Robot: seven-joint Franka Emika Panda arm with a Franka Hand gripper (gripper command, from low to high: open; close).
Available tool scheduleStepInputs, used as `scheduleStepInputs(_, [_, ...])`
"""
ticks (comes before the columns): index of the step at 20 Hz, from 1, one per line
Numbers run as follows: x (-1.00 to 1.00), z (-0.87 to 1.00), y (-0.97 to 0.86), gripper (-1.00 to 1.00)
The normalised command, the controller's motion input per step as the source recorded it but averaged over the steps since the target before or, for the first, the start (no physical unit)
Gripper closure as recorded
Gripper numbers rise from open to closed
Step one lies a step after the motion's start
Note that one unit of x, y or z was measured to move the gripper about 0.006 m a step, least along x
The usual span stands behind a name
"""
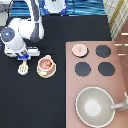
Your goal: Take the lid off the pot, put the pot on the plate, and use the tool to push the pot to the front of the table.
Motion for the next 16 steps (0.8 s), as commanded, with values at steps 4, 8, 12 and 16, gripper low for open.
scheduleStepInputs(4, [-0.44, 0.3, -0.02, 1.0])
scheduleStepInputs(8, [-0.38, 0.87, 0.27, 1.0])
scheduleStepInputs(12, [-0.65, 0.85, 0.62, 1.0])
scheduleStepInputs(16, [-0.67, 0.77, 0.7, 1.0])
